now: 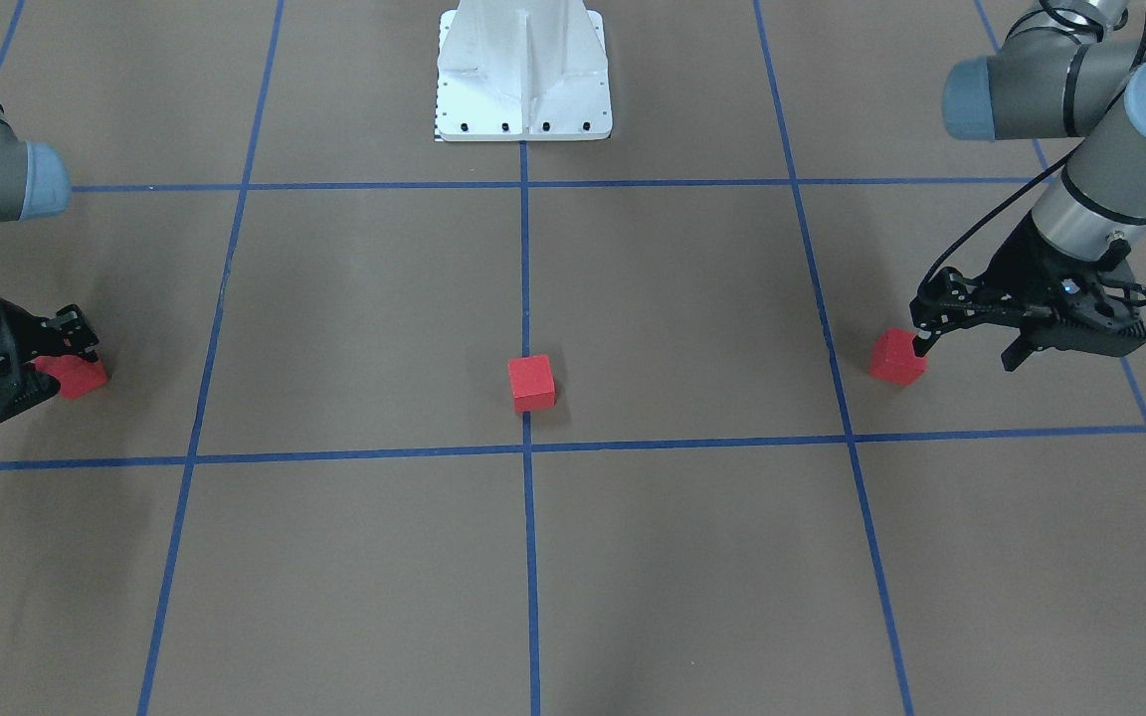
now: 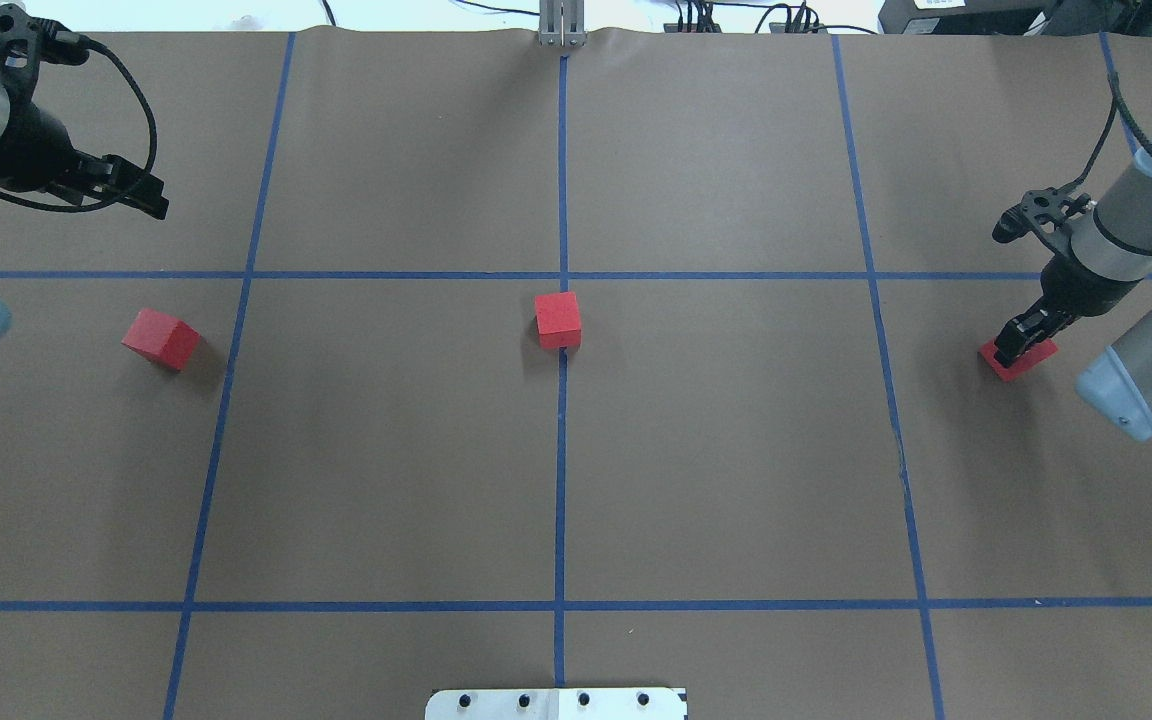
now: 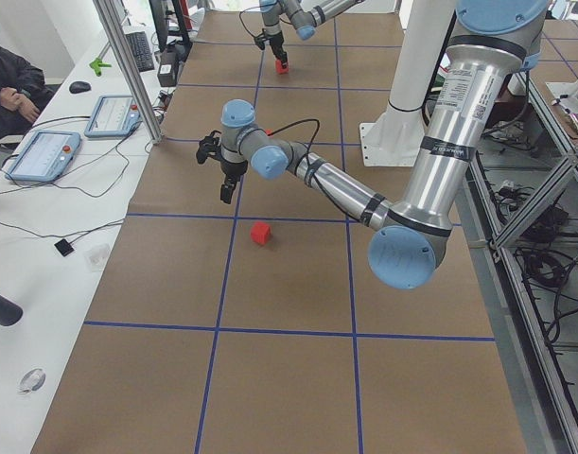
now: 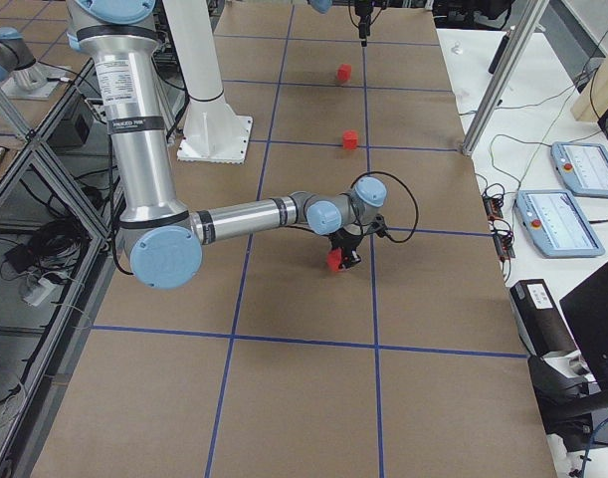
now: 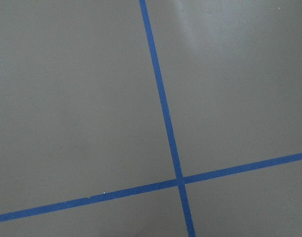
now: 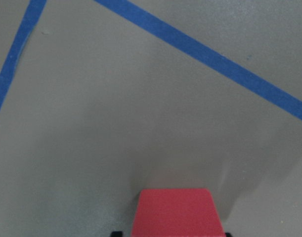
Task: Form red blocks into L shape at center
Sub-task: 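Lower the right gripper onto the farthest-side red cube and grasp it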
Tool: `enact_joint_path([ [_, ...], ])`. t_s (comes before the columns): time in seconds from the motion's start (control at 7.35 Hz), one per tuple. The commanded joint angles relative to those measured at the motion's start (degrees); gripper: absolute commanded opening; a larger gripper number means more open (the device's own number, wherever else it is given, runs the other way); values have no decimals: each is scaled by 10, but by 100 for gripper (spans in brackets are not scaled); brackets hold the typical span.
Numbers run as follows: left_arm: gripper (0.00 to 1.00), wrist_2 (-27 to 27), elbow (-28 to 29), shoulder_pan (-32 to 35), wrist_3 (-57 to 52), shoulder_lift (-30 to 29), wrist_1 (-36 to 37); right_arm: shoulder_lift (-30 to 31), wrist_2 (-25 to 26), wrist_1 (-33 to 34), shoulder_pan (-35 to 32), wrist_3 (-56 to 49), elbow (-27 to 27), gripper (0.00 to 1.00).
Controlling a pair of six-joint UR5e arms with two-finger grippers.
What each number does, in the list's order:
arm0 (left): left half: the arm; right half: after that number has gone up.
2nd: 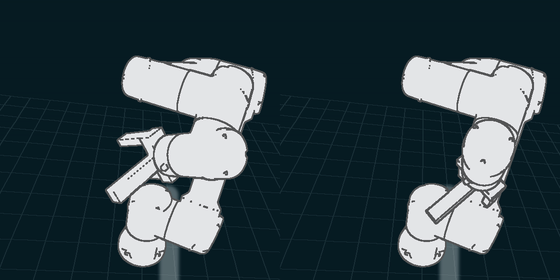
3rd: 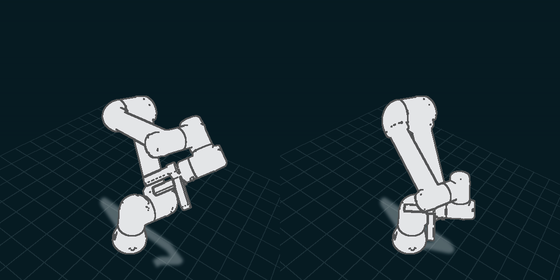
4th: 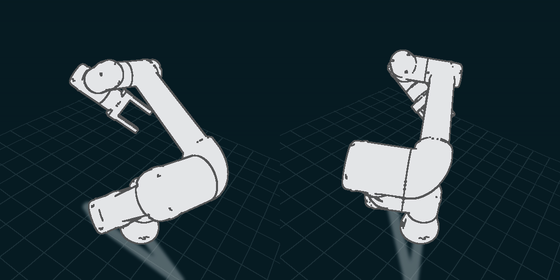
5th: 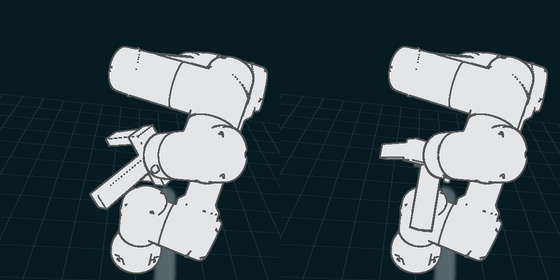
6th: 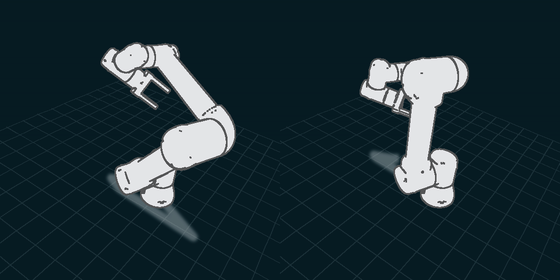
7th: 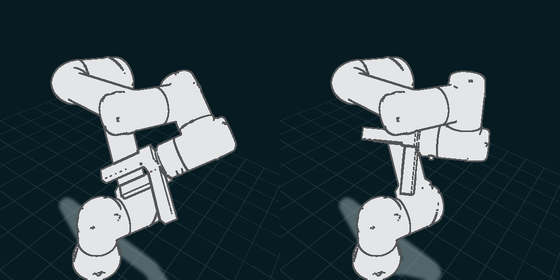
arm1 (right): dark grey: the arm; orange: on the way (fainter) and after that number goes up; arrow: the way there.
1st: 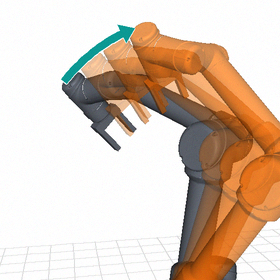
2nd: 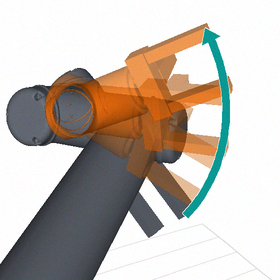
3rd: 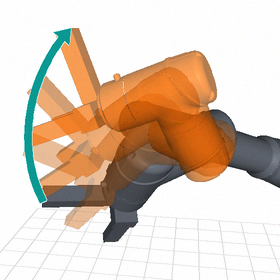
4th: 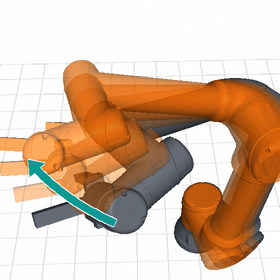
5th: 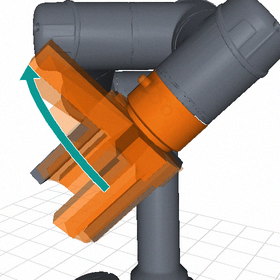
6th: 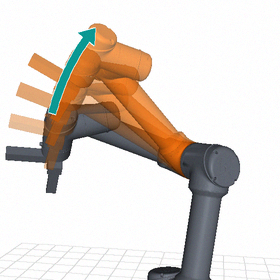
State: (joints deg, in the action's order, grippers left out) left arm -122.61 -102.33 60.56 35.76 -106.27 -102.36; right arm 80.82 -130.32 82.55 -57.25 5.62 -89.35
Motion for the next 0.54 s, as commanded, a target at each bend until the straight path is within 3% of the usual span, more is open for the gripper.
enact_joint_path([
  [0.0, 99, 0, 0, 0, -3, 0, -1, 0, -3, 9, -11, 2, -33, 0],
  [0.14, 99, 0, 0, 1, -3, 4, -2, -13, -7, 24, -23, 9, -50, 0],
  [0.41, 99, 2, -5, 1, -3, 26, -27, -112, -7, 132, -23, 67, -68, 0],
])
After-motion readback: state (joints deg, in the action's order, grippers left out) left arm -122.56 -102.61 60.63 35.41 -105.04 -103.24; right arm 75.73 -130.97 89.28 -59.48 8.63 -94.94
